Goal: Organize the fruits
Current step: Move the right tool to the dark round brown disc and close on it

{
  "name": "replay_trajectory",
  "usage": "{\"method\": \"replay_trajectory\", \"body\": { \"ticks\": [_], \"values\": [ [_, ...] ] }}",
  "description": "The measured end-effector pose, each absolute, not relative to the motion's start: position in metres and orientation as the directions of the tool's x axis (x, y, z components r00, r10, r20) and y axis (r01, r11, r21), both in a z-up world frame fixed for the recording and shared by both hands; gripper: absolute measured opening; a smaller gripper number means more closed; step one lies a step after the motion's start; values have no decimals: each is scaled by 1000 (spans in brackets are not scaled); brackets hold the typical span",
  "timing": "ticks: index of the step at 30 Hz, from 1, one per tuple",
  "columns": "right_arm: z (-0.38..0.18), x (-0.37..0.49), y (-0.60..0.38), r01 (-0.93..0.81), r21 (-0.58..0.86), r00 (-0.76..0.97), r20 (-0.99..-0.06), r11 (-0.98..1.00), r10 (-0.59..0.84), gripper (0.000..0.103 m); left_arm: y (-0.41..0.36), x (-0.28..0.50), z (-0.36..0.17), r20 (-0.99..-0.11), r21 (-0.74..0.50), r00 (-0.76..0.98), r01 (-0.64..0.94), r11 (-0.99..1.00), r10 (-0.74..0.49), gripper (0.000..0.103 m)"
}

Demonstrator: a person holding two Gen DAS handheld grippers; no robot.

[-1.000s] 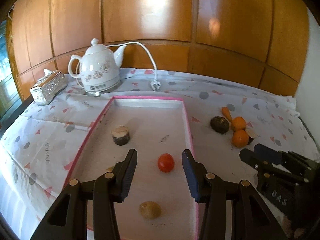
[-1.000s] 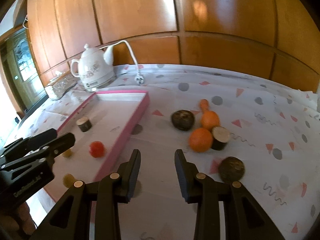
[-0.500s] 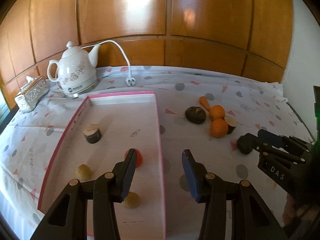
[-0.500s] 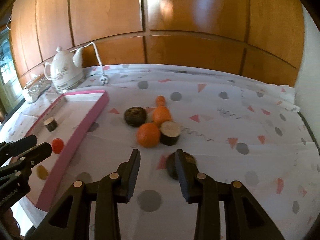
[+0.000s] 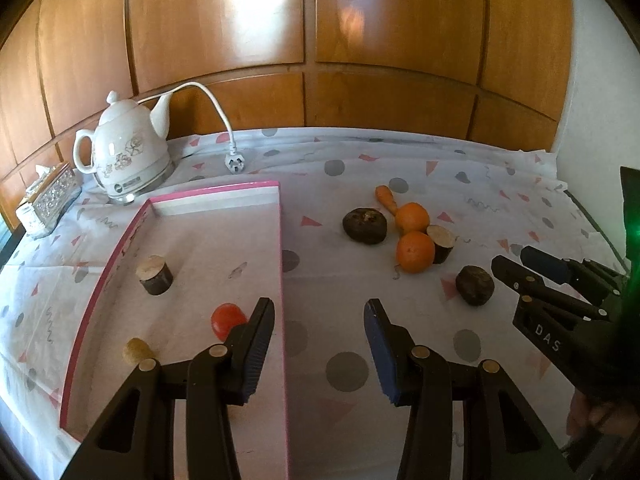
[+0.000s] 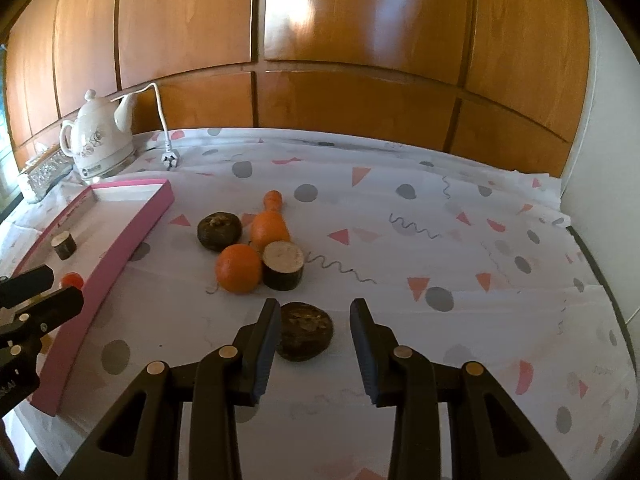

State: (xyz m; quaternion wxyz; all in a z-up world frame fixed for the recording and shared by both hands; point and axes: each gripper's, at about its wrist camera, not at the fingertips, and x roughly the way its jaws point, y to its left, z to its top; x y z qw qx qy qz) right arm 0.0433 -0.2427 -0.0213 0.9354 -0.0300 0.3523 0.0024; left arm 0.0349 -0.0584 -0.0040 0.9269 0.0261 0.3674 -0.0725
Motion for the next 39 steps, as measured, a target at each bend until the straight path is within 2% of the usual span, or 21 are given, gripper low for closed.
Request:
{"method": "replay_trajectory", "body": {
  "ticks": [10,13,27,34,36,39],
  "values": [
    [-21,42,-244,-27,-102,768,-639,994,-45,37,-70,38,-7,-696,4,708,173,985,-122,47],
    [-23,43,-246,-28,-98,764,-644,995,-42,43,-72,39,-8,-700,6,704,175,984,-121,47],
    [-31,47,-249,-38,-115,752,-657,993,-47,43,-83,46,-17,-719,13,685,189,982,-122,47],
    [-44,59,-256,-62,-68,717,-697,996,-3,44,-88,54,-22,-734,10,667,192,981,-123,47],
    [-46,62,-259,-69,-40,721,-693,997,22,52,-88,57,-23,-738,5,663,189,982,-124,47],
    [-47,67,-267,-86,9,717,-694,996,68,52,-89,61,-27,-748,-4,651,188,982,-128,47]
  ]
}}
